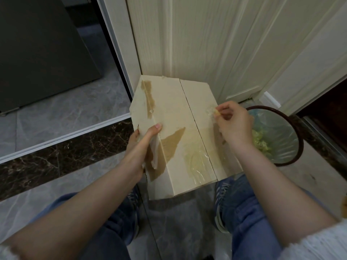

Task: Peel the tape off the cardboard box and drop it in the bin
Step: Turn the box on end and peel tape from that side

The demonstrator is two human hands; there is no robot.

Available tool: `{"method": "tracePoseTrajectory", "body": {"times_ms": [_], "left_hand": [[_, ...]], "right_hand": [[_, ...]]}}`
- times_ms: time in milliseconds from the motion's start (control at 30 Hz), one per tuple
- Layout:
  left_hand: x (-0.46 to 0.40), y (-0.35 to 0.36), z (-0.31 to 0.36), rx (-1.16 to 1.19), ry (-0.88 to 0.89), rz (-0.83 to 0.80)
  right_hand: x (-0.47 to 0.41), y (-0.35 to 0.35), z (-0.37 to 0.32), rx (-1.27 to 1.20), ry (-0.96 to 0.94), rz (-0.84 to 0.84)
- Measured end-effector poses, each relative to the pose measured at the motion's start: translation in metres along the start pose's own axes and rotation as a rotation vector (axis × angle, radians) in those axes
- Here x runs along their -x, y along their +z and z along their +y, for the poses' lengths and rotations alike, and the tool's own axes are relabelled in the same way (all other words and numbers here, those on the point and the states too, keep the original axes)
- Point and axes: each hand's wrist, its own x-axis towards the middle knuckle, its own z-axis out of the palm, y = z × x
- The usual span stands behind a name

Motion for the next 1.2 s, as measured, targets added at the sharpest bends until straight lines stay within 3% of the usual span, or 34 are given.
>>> {"method": "tracePoseTrajectory", "body": {"times_ms": [133,233,533,767,967,1200], "left_hand": [[0.002,-0.001,0.001,-0.002,0.002,0.000],[0.002,-0.001,0.000,0.015,0.003,0.000],[0.001,0.000,0.000,0.018,0.005,-0.004],[0.002,0.001,-0.001,-0.003,0.015,0.009],[0.003,0.005,0.000,0.018,0.003,0.019],[0.003,0.006,0.000,0.009,0.008,0.012]], "right_hand": [[0.008,0.000,-0.006,0.139,-0.109,-0.017],[0.009,0.000,-0.009,0.108,-0.115,-0.041],[-0.002,-0.003,-0.003,0.009,0.104,-0.123],[-0.005,0.003,0.004,-0.022,0.160,-0.122],[-0.007,0.002,0.004,-0.304,0.273,-0.074],[-0.007,0.000,0.002,-0.241,0.269,-0.079]]}}
